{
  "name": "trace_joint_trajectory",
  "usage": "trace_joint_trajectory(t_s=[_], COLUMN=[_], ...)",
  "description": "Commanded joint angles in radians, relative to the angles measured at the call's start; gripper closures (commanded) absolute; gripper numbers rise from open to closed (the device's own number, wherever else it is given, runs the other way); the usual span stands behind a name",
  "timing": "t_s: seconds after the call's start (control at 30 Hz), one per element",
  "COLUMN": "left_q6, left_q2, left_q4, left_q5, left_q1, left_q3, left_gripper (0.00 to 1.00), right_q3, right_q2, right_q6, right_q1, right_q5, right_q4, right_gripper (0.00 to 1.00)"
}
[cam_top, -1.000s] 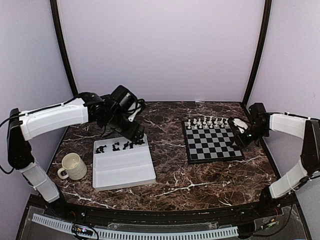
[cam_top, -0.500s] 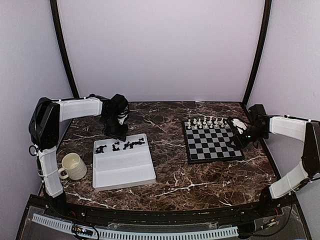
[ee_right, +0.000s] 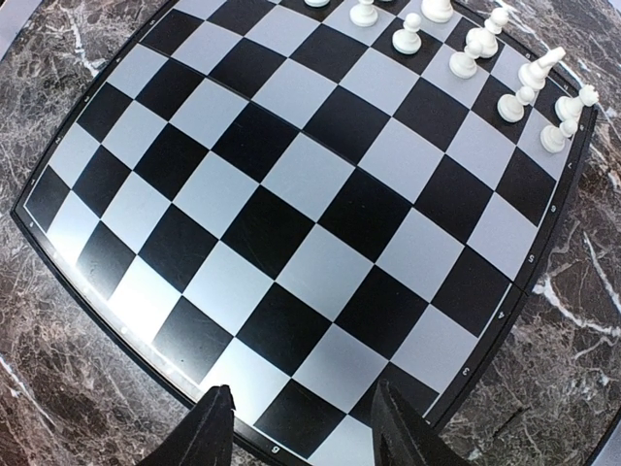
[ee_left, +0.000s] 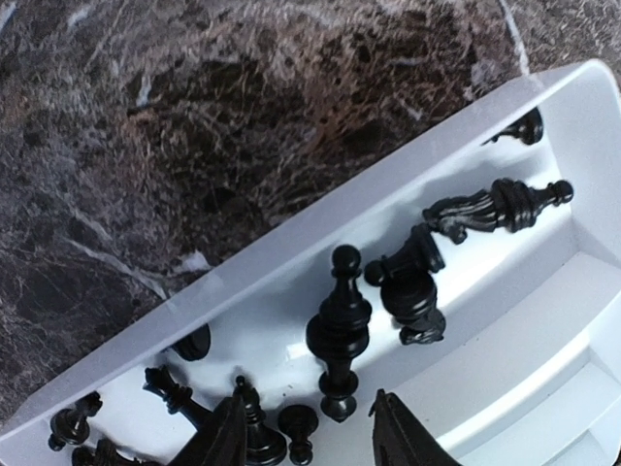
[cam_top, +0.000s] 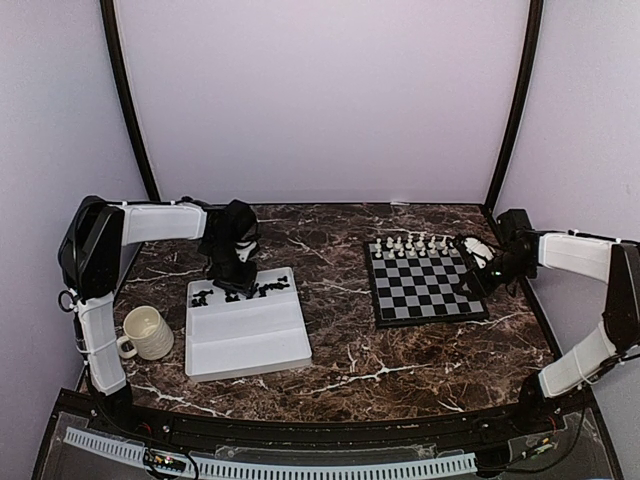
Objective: Set up the chess pieces on the board
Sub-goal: Pick up the chess pile from the storage box.
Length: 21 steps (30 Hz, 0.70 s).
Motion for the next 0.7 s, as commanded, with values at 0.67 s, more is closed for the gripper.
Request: trace_joint_trajectory(t_s=[0.67], left_q6=[-0.018], left_q2=[0.045], left_q4=[0.051], left_q5=[0.047], left_q1=[-0.03], left_q3=[-0.074], left_gripper=[0.86], right_q3=[0.005], right_q2=[0.039], right_q6=[0.003], right_q1=[0.01], right_q5=[0.002], right_q4=[0.022], right_gripper=[0.5])
